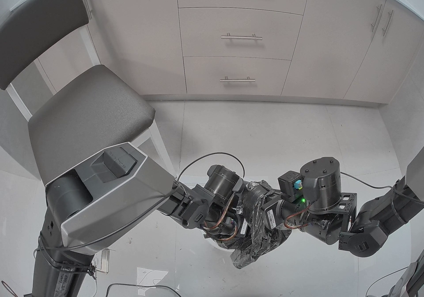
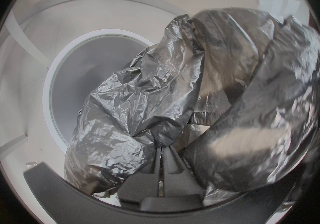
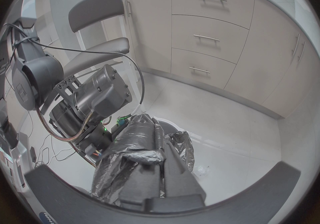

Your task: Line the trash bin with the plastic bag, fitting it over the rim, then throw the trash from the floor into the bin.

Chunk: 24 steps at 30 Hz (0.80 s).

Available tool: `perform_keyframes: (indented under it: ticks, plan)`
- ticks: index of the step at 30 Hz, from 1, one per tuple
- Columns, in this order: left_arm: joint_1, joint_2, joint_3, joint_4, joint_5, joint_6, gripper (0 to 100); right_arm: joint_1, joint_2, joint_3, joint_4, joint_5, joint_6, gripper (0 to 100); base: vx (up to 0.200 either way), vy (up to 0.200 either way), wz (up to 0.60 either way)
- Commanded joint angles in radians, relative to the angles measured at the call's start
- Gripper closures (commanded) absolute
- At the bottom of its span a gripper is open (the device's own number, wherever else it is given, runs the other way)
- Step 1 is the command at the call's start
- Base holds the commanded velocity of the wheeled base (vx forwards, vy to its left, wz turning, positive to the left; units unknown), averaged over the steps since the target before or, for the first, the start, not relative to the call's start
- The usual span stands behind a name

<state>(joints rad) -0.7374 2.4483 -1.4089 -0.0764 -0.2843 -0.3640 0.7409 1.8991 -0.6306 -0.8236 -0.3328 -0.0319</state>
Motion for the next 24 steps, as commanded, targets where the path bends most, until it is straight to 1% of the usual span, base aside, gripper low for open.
perform_keyframes:
  ticks: [1,4,8,10,15,16,24]
  plan:
    - [0.006,-0.008,0.010,-0.003,-0.004,-0.007,100,0.002,0.003,-0.001,0.000,0.000,0.000,100,0.000,0.000,0.00]
    - [0.026,-0.043,0.045,-0.014,-0.009,-0.023,100,0.000,-0.003,0.000,0.000,0.000,0.000,100,0.000,0.000,0.00]
    - [0.026,-0.074,0.082,-0.052,-0.007,-0.059,100,0.000,-0.005,0.000,0.003,-0.002,0.000,100,0.000,0.000,0.00]
    - [0.026,-0.080,0.100,-0.094,-0.003,-0.110,100,0.000,-0.003,-0.001,0.001,-0.002,0.000,100,0.000,0.000,0.00]
    - [0.026,-0.089,0.113,-0.106,-0.003,-0.131,100,0.000,-0.003,-0.003,0.000,-0.002,0.001,100,0.000,0.000,0.00]
    - [0.026,-0.092,0.113,-0.106,-0.003,-0.133,0,-0.001,-0.005,-0.003,0.000,-0.002,0.001,100,0.000,0.000,0.00]
    - [0.020,-0.158,0.174,-0.111,-0.013,-0.125,0,-0.001,-0.003,-0.007,0.000,-0.006,0.001,100,0.000,0.000,0.00]
